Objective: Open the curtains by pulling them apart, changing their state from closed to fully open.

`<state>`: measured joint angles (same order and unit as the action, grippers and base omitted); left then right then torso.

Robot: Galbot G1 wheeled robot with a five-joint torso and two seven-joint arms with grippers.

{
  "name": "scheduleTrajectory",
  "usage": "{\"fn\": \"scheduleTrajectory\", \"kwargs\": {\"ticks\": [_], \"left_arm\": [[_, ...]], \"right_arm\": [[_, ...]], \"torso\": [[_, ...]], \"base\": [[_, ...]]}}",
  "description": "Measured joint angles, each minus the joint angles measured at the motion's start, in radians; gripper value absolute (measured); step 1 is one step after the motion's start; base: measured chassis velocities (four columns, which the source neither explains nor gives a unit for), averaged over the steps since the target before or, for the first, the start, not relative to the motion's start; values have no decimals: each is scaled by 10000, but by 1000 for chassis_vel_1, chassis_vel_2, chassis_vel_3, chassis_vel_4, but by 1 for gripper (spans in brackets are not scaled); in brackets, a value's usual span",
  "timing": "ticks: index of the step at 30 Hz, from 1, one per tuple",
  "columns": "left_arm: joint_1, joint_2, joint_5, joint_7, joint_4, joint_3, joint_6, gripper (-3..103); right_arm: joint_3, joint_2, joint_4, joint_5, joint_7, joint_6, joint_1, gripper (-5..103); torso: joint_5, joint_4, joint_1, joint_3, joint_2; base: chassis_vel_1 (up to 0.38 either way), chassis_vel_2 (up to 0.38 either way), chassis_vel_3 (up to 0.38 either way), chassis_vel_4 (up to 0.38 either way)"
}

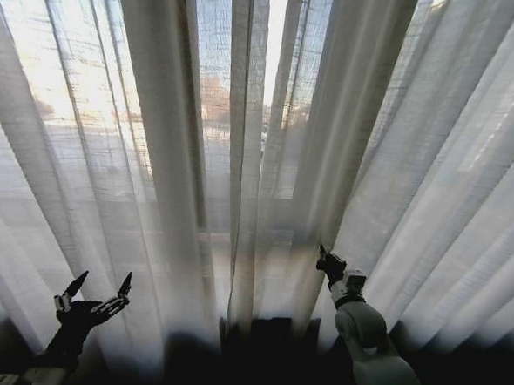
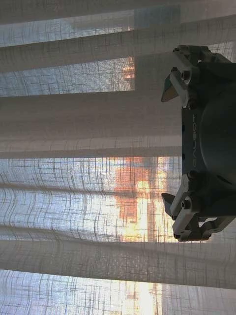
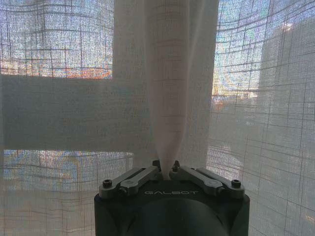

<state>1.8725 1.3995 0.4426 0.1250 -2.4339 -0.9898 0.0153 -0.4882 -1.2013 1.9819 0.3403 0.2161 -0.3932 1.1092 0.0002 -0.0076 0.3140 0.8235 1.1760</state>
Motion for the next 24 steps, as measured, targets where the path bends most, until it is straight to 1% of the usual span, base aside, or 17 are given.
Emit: {"fn": "scheduleTrajectory", "kwargs": {"ticks": [4, 5, 10, 13, 16, 24], "left_arm": [[13, 14, 0, 9, -2, -1, 15, 100], [17, 22, -1, 13, -3, -1, 19, 100], [30, 45, 0, 141, -1, -7, 51, 100], [61, 52, 7, 251, 16, -36, 106, 100], [87, 62, 10, 259, 17, -41, 139, 100], [114, 91, 15, 263, 6, -53, 172, 100]], "right_arm": [[-8, 0, 13, 8, -5, 0, 12, 0], [-8, -1, 15, 8, -6, 0, 12, 0], [-9, -15, 15, 9, -8, 7, 12, 0], [-23, -13, 14, 10, -7, 14, 11, 0], [-41, -13, 8, 15, -4, 20, 6, 0], [-113, -23, -45, 22, 1, 42, 8, 0]], "torso": [[0, 2, 0, 0, 0], [0, -1, 0, 0, 0], [-2, 0, 0, 0, 0], [4, 0, 0, 0, 0], [1, 0, -1, 0, 1], [0, -1, -2, 0, 1]], "base": [[-26, -62, 37, 80], [-65, -117, 52, 120], [-127, -204, 129, 178], [-168, -256, 190, 278], [-214, -296, 242, 317], [-282, -344, 285, 337]]}}
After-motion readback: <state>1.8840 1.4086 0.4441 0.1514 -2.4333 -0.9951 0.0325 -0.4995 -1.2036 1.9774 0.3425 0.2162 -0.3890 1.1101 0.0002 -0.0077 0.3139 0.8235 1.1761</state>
